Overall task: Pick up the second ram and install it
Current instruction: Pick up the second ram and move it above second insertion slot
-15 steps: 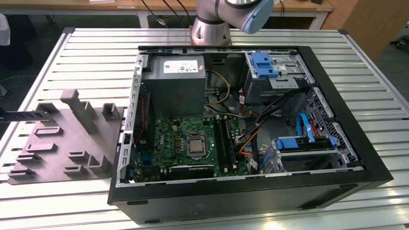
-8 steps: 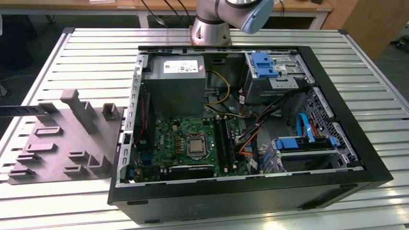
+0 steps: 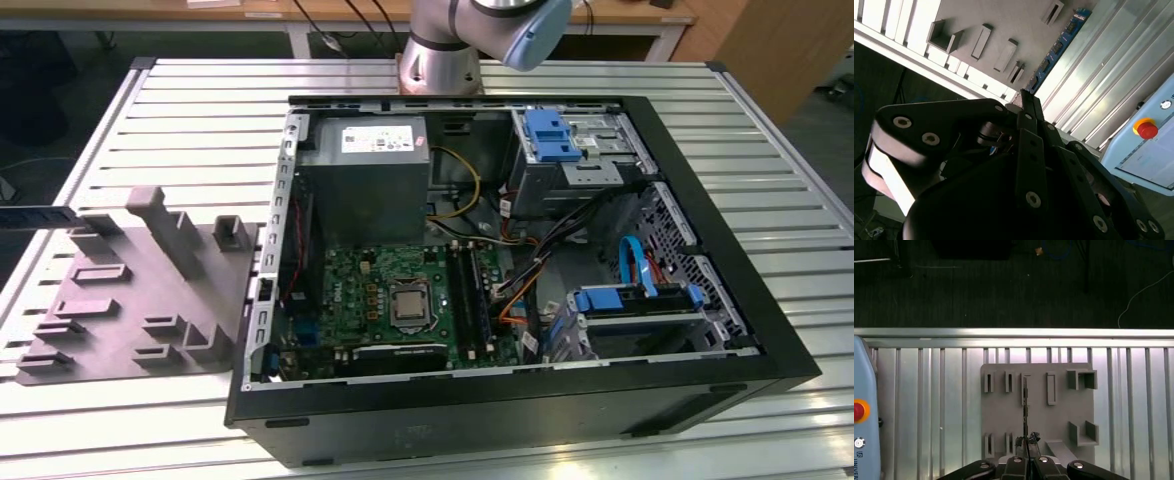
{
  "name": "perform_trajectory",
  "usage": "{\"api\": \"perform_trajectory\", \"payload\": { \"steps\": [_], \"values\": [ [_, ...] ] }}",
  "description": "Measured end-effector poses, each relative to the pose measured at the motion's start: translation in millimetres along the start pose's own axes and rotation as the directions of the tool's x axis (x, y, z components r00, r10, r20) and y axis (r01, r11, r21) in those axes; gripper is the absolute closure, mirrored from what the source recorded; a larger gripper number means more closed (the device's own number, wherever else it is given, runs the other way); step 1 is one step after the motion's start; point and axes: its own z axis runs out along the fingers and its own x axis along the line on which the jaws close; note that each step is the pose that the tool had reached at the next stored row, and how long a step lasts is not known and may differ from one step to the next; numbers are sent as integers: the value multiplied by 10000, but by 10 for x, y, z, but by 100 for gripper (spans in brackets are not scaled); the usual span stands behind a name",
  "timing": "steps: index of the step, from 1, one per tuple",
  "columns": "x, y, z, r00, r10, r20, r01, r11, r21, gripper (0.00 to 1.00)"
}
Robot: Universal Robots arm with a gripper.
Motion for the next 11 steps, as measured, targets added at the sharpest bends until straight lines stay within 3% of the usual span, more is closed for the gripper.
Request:
{"api": "perform_trajectory", "payload": {
  "steps": [7,11],
  "values": [
    [-9,5,-126,10000,-3,74,3,10000,-3,89],
    [-11,6,-143,10000,-4,81,4,10000,-1,89]
  ]
}}
